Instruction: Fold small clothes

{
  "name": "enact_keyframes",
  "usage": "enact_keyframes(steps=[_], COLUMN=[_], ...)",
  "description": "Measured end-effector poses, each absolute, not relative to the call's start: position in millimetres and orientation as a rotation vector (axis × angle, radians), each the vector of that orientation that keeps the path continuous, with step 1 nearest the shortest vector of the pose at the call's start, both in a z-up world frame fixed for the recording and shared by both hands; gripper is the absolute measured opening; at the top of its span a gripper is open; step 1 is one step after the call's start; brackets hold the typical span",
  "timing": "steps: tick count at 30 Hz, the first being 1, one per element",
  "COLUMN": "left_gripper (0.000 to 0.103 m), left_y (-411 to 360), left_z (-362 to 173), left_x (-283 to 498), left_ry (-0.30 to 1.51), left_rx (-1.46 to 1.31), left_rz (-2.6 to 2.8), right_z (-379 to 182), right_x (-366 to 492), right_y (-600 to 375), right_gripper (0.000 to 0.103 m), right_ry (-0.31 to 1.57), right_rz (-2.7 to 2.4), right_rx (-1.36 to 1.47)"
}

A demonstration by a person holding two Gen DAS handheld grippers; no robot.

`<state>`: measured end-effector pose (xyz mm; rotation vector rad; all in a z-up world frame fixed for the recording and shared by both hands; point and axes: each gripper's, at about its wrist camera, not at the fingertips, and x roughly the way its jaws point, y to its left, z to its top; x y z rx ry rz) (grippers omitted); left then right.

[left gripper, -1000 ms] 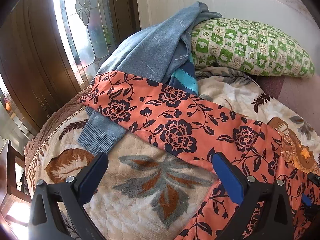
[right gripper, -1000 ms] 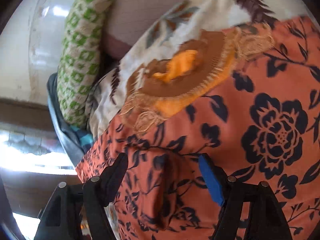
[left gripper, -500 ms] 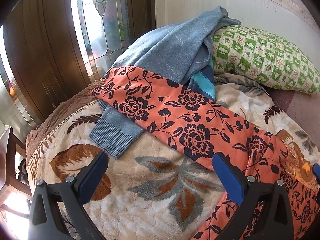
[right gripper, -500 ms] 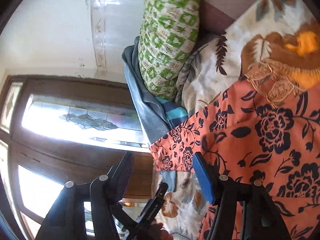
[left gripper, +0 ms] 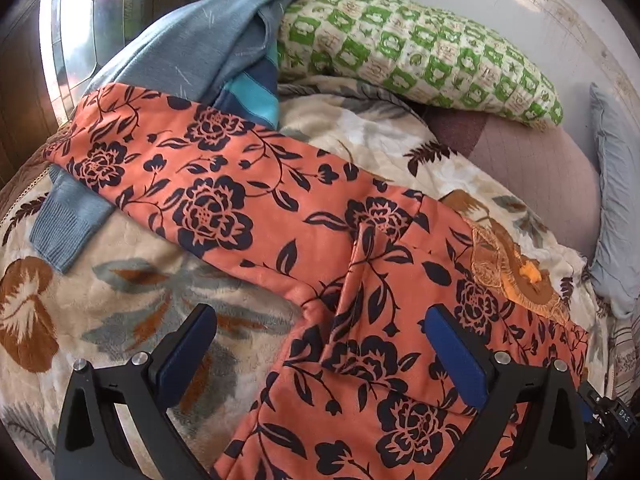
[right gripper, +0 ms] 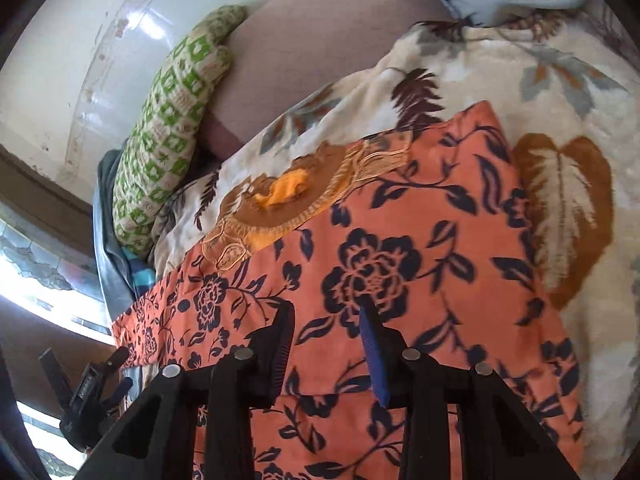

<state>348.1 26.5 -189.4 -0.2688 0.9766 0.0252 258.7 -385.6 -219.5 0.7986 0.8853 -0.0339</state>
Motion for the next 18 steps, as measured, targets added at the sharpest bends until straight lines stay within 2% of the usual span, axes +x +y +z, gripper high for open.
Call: enact_keyframes(steps=[3,4,5,6,9,13,18], left_gripper=[0.103,0.103,0.103,0.103,0.103,0.103,0.103], left_y=[15.1,11.6,8.6,7.0,7.1,19.6,84.8], left_z=[-210.4,-219.6,-229.0,-235.1,-228.0,-207.9,-183.6], left_x=[358.0,361.3,364.2,365.2,361.3,345.9,309.8], left_ry=[1.046,1.084,1.129,1.149,1.127,1.082,1.008], left_rx=[-0.196,-0.155,-0.116,-0.108,-0.122,-0.132,-0.272], left_rz=[0.083,0.108,0.135,0.142,0.150,0.162,0.264], right_z=[-238.3,-249.1,-255.5,-255.1,-245.9,-223.9,-205.6], right_x=[252.6,257.7,259.0,258.7,265.0,263.9,272.6], right_y=[-397.0,-395.1,-397.0,-400.3,-399.3,-383.6,-344.9], right_gripper=[0.036,0.034,0.027,0.027,0.027,0.028,0.029], right_ry=[0.949,1.008,1.019,1.006,1.047,0.975,0.925], right_rz=[-0.080,-0.101,-0.104,-0.106,-0.126,-0.092,0.008], right_rx=[0.787,0.768,0.774,0.794,0.762,0.704,0.626])
